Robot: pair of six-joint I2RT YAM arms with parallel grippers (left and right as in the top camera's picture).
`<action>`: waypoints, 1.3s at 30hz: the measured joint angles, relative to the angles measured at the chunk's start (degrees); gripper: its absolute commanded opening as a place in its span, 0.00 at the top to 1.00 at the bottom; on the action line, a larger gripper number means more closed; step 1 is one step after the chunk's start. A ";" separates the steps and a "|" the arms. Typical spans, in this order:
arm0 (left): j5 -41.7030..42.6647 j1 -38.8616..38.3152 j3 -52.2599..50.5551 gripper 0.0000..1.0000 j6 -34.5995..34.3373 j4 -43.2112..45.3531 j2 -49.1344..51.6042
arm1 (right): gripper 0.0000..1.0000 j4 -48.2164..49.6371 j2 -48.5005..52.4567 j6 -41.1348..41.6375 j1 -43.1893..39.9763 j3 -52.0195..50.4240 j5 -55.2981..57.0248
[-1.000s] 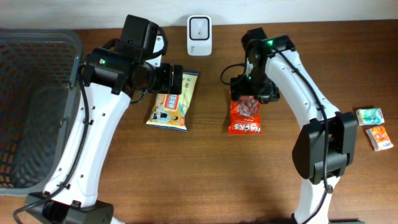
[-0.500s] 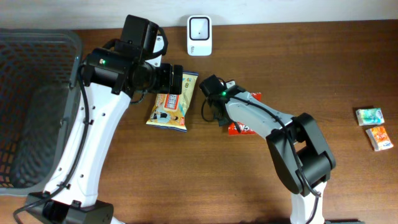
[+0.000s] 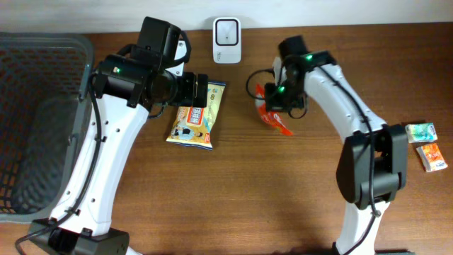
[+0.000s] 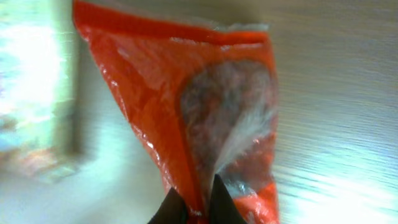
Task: Scan the item barcode
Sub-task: 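Hold the red bag in front of the white scanner, then carry the red bag to the right edge of the table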
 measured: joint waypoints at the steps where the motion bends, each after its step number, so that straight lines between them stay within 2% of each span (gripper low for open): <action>1: 0.00 0.00 0.00 0.01 0.00 0.00 0.00 | 0.96 -0.20 0.00 -3.69 -2.38 0.35 -9.99; 4: 0.00 0.00 0.00 0.01 0.00 0.02 0.00 | 0.96 -1.77 0.04 -12.68 -6.73 -0.92 -34.18; 6: 0.00 0.00 0.00 0.01 0.00 0.04 0.00 | 0.96 -3.06 0.07 -16.06 -6.69 -4.00 -45.51; 10: 0.00 0.00 0.00 0.01 0.00 0.02 0.00 | 0.96 -2.78 0.13 -17.55 -6.23 -6.67 -56.46; 12: 0.00 0.00 0.00 0.01 0.00 0.02 0.00 | 0.96 -0.59 0.13 -17.51 -6.23 -6.78 -58.12; 14: 0.00 0.00 0.00 0.01 0.00 0.00 0.00 | 0.96 10.21 0.13 -9.90 -6.23 -7.15 -51.21; 17: -0.02 0.00 0.00 0.01 0.00 0.15 0.00 | 0.96 37.68 0.35 5.86 -5.62 -7.91 -30.29; 19: -0.02 0.00 0.00 0.01 0.00 0.02 0.00 | 0.96 49.86 0.50 8.70 -4.15 -7.74 -18.71; 21: 0.00 -0.09 0.00 0.01 0.02 0.02 0.00 | 0.96 62.03 0.63 8.85 0.92 -7.91 -1.07; 23: 0.00 -0.09 0.00 0.01 0.00 -0.02 0.00 | 0.96 67.45 1.11 7.72 5.70 -7.91 11.43; 25: 0.00 -0.09 0.00 0.01 0.00 0.00 0.00 | 0.96 73.94 3.06 5.68 9.44 -7.91 18.53; 27: 0.00 -0.09 0.00 0.01 0.00 0.02 0.00 | 0.96 78.25 6.01 1.18 9.84 -7.91 23.32; 29: 0.00 -0.09 0.00 0.01 0.00 0.02 0.00 | 0.96 78.93 8.61 -7.74 9.57 -7.91 25.79; 30: 0.00 -0.09 0.00 0.01 0.00 0.02 0.00 | 0.96 78.88 9.60 -14.75 9.49 -7.91 26.53; 32: 0.00 -0.09 0.00 0.01 0.00 0.02 0.00 | 0.96 79.03 9.77 -20.50 9.49 -7.91 26.93; 36: 0.00 -0.09 0.00 0.01 0.00 0.02 0.00 | 0.96 78.42 9.77 -22.08 9.40 -7.89 30.01; 38: 0.00 -0.09 0.00 0.01 0.00 0.04 0.00 | 0.96 73.92 8.85 -20.28 8.70 -7.72 36.37; 39: 0.00 -0.09 0.00 0.01 0.00 0.07 0.00 | 0.96 67.80 6.45 -19.37 6.71 -7.39 40.02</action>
